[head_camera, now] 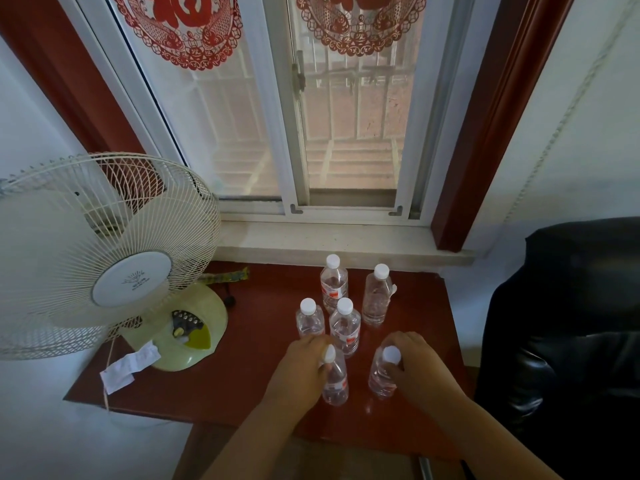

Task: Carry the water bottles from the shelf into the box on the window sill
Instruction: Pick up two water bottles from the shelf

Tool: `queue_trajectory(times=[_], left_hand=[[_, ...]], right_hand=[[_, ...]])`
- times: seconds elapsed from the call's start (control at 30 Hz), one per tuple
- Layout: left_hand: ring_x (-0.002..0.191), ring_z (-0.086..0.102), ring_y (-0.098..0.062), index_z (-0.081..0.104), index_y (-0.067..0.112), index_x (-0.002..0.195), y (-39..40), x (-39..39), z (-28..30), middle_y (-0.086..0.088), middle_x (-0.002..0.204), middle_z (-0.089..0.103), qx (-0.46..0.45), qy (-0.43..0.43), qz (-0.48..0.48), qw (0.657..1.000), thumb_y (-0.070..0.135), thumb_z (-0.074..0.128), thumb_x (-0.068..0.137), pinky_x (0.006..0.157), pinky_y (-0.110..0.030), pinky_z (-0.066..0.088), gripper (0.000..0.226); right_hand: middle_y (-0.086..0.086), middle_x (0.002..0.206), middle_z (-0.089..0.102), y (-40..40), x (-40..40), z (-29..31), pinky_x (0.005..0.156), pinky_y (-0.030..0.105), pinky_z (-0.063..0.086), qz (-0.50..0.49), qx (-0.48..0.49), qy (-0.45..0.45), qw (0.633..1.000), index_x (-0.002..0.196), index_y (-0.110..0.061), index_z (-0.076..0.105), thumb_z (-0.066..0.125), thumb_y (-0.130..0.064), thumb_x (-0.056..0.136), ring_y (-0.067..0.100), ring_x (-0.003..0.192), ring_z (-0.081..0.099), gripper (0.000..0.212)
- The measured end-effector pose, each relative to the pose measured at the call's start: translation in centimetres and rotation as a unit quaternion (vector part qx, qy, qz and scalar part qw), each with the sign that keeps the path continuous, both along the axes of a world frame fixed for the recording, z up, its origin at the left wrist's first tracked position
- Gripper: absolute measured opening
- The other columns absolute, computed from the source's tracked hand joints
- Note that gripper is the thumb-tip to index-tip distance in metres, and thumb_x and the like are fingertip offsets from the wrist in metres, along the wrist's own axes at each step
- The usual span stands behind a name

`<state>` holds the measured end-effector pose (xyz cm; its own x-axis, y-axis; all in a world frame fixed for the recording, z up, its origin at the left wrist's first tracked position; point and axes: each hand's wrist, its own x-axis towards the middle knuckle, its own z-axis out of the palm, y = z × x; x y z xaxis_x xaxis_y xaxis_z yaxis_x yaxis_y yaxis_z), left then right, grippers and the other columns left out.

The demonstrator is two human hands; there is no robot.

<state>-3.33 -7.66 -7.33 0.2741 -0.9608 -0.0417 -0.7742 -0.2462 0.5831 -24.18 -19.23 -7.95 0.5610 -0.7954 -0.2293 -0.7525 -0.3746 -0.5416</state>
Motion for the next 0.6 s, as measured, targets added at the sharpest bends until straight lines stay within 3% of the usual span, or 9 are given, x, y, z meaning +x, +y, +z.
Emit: queue_trajectory(times=[0.1, 0.2, 0.27, 0.33, 0.43, 0.5, 0.6], left_hand=[[0.112, 0.049, -0.001, 0.060, 0.036, 0.123, -0.1, -0.1, -0.1, 0.017, 0.119, 0.055, -0.010, 0.015, 0.008, 1.000, 0.017, 0.067, 0.090, 0.090, -0.018, 0.042, 0.039], [0.110, 0.049, 0.001, 0.058, 0.037, 0.121, -0.2, -0.3, -0.4, 0.023, 0.116, 0.052, 0.006, 0.035, 0.009, 0.999, 0.023, 0.070, 0.088, 0.088, -0.015, 0.039, 0.038], [0.111, 0.050, 0.002, 0.057, 0.040, 0.120, -0.1, -0.4, -0.9, 0.023, 0.118, 0.053, 0.026, 0.062, 0.001, 0.998, 0.027, 0.073, 0.084, 0.088, -0.014, 0.039, 0.041], [0.112, 0.051, 0.004, 0.056, 0.043, 0.119, 0.0, -0.5, -1.3, 0.023, 0.119, 0.053, 0.045, 0.086, 0.000, 0.995, 0.028, 0.075, 0.082, 0.090, -0.015, 0.040, 0.044], [0.111, 0.051, 0.009, 0.052, 0.047, 0.114, 0.1, -0.6, -1.8, 0.023, 0.117, 0.054, 0.059, 0.106, 0.012, 0.993, 0.023, 0.077, 0.080, 0.091, -0.015, 0.041, 0.048], [0.113, 0.051, 0.010, 0.049, 0.053, 0.116, 0.2, -0.6, -2.3, 0.025, 0.118, 0.055, 0.058, 0.119, 0.029, 0.991, 0.022, 0.077, 0.079, 0.089, -0.011, 0.040, 0.055], [0.114, 0.055, 0.008, 0.049, 0.057, 0.115, 0.3, -0.8, -2.8, 0.027, 0.118, 0.058, 0.067, 0.138, 0.049, 0.987, 0.021, 0.077, 0.079, 0.091, -0.013, 0.045, 0.059]], right_hand=[[-0.010, 0.124, 0.052, 0.3, -0.5, -0.9, 0.088, 0.023, 0.051, -0.036, -0.003, -0.045, 0.998, 0.122, -0.034, 0.056, 0.067, -0.026, 0.091, 0.005, 0.102, 0.055, 0.034], [-0.016, 0.126, 0.048, 0.3, -1.2, -2.0, 0.096, 0.026, 0.042, -0.042, 0.010, -0.029, 0.999, 0.127, -0.035, 0.053, 0.071, -0.030, 0.087, 0.009, 0.116, 0.043, 0.044], [-0.020, 0.123, 0.048, 0.2, -1.3, -2.7, 0.097, 0.030, 0.046, -0.054, 0.026, -0.027, 0.998, 0.127, -0.039, 0.052, 0.076, -0.032, 0.082, 0.010, 0.117, 0.046, 0.051], [-0.024, 0.117, 0.055, 0.3, -1.3, -3.0, 0.092, 0.033, 0.054, -0.074, 0.046, -0.044, 0.995, 0.118, -0.046, 0.052, 0.080, -0.035, 0.076, 0.006, 0.109, 0.056, 0.052], [-0.018, 0.104, 0.064, -0.1, -1.5, -5.4, 0.082, 0.032, 0.059, -0.069, 0.088, -0.052, 0.992, 0.112, -0.044, 0.055, 0.081, -0.039, 0.072, 0.003, 0.094, 0.065, 0.049], [-0.016, 0.104, 0.065, 0.0, -1.3, -5.8, 0.081, 0.036, 0.059, -0.067, 0.094, -0.069, 0.991, 0.114, -0.043, 0.055, 0.081, -0.043, 0.067, 0.004, 0.093, 0.067, 0.053], [-0.017, 0.108, 0.063, 0.4, -0.6, -4.9, 0.083, 0.027, 0.056, -0.095, 0.094, -0.080, 0.988, 0.114, -0.045, 0.052, 0.079, -0.036, 0.067, 0.002, 0.095, 0.065, 0.055]])
